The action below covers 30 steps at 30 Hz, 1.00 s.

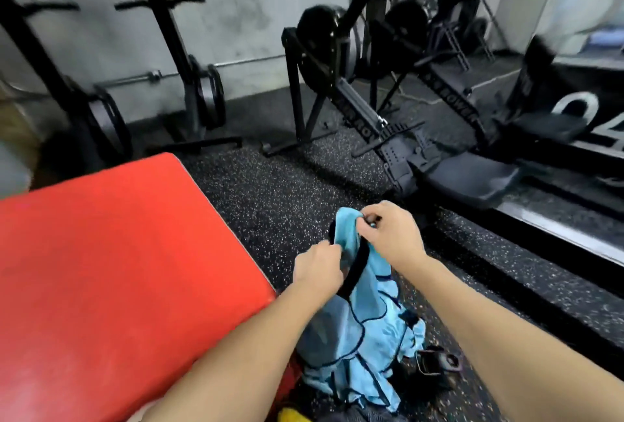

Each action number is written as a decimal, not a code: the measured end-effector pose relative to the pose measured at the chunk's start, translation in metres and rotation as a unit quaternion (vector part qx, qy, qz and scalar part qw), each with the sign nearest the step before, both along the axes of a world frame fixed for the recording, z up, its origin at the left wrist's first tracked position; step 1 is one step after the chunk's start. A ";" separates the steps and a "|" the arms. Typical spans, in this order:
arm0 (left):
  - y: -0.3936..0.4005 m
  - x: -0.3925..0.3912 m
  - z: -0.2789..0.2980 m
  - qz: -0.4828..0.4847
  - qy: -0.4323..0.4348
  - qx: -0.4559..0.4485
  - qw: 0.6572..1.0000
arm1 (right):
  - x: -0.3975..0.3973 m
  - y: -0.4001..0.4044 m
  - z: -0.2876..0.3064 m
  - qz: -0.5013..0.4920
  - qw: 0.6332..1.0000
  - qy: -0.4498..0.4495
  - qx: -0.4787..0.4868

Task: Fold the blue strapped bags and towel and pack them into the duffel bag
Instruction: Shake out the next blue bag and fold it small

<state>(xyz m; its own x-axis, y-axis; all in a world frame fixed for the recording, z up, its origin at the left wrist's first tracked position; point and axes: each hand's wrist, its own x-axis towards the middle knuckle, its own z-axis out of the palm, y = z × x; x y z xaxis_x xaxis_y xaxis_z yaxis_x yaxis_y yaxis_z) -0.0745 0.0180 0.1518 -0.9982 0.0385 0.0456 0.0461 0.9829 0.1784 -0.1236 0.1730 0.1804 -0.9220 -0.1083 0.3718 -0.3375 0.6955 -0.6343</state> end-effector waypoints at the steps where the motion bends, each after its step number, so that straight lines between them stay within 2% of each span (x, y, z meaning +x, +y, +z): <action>1: -0.004 0.003 0.017 0.003 0.015 0.003 1.000 | 0.001 -0.002 0.022 0.003 1.000 0.015 -0.007; 7: -0.033 0.025 0.130 0.035 0.132 0.072 0.988 | 0.013 -0.032 0.161 0.024 0.992 0.124 -0.031; 13: -0.077 0.065 0.252 0.102 0.278 0.171 0.940 | 0.043 -0.091 0.311 0.059 0.963 0.257 -0.051; 16: -0.104 0.091 0.304 0.126 0.311 0.213 0.918 | 0.058 -0.122 0.369 0.064 0.957 0.274 -0.067; 19: -0.144 0.124 0.350 0.147 0.348 0.215 0.901 | 0.083 -0.162 0.420 0.086 0.947 0.299 -0.082; 24: -0.209 0.180 0.392 0.185 0.377 0.177 0.890 | 0.126 -0.226 0.463 0.148 0.934 0.294 -0.140; 30: -0.290 0.237 0.375 0.234 0.375 0.198 0.875 | 0.160 -0.300 0.433 0.213 0.934 0.259 -0.120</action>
